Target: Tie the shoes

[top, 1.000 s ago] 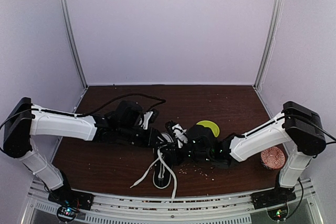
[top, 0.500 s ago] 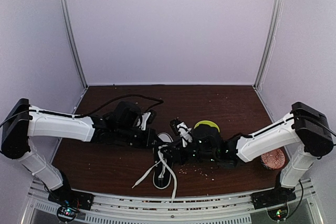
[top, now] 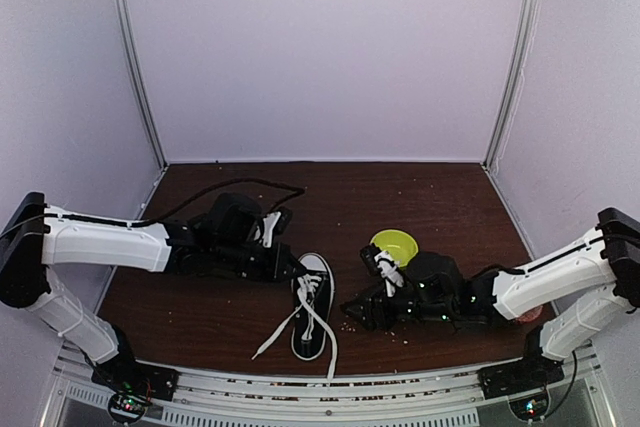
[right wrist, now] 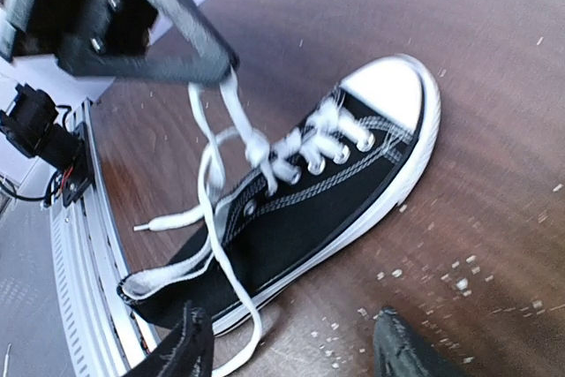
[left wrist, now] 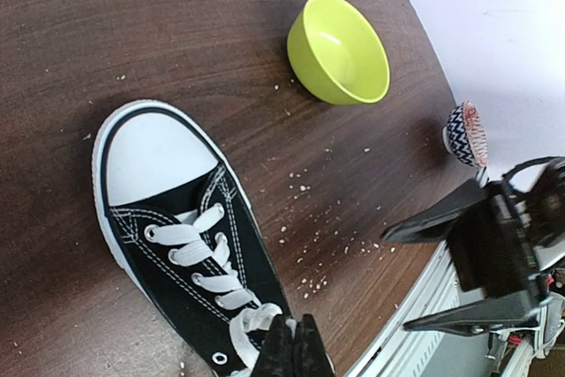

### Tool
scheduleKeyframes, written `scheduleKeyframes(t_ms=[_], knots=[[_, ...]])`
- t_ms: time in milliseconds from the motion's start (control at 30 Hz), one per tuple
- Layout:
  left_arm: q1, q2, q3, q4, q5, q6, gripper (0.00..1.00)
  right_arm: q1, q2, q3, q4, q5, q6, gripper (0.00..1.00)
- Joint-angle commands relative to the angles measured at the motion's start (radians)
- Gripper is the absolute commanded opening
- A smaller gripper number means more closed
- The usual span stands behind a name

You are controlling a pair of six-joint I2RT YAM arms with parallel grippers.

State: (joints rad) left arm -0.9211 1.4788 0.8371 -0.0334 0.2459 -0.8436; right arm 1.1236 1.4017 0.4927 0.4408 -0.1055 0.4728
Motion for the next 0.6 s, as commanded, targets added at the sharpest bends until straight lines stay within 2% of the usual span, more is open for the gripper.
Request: scheduleKeyframes(t_ms=[0, 100, 567], knots=[[0.002, -0.046, -0.020, 0.012, -0.019, 0.007, 0.00, 0.031, 0.095, 0.047, 0.054, -0.059, 0.047, 0.58], [0.002, -0.053, -0.029, 0.021, -0.020, 0.008, 0.00, 0.033, 0.149, 0.073, 0.099, -0.102, 0.067, 0.55], [0.002, -0.034, -0.030, 0.036, 0.000, 0.018, 0.00, 0.042, 0.302, 0.214, 0.012, -0.221, 0.056, 0.47]])
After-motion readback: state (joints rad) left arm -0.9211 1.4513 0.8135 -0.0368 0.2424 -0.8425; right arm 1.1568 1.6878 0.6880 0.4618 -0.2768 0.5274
